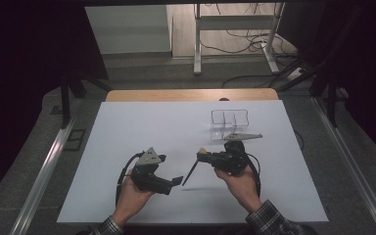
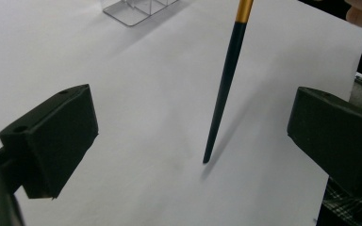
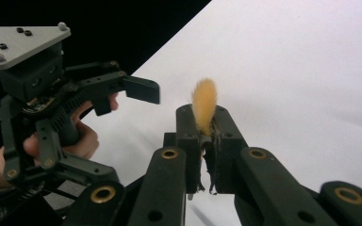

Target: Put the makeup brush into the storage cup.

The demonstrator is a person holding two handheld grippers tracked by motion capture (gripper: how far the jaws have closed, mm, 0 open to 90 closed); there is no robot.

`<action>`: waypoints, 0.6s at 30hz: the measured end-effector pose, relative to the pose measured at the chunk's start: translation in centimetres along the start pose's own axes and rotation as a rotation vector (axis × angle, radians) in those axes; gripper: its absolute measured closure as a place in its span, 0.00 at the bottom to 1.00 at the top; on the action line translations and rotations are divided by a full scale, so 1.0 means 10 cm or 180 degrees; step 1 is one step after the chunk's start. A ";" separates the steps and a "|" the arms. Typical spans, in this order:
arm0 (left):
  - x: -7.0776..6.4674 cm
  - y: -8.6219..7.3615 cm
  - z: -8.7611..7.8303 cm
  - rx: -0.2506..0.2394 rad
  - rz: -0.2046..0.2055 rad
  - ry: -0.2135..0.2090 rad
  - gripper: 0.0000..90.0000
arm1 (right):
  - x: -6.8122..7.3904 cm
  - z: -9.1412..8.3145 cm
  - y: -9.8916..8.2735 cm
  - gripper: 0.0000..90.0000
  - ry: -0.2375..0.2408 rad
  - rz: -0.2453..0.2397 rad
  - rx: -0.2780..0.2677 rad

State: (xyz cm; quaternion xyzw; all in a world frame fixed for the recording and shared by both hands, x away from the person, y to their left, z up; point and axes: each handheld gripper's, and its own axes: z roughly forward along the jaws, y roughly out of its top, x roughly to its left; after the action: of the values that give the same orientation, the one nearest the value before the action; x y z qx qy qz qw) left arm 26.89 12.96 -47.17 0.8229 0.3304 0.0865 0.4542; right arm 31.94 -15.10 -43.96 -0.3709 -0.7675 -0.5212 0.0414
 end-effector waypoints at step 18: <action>0.11 -0.17 -0.21 0.0109 -0.0021 0.0234 0.00 | -0.04 -0.18 0.03 0.94 -0.0170 -0.0152 -0.0086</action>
State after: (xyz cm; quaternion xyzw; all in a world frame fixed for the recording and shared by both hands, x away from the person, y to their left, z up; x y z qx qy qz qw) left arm 26.02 15.72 -47.46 0.8257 0.3510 0.1096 0.4279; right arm 31.87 -16.71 -43.08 -0.3668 -0.7698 -0.5223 0.0034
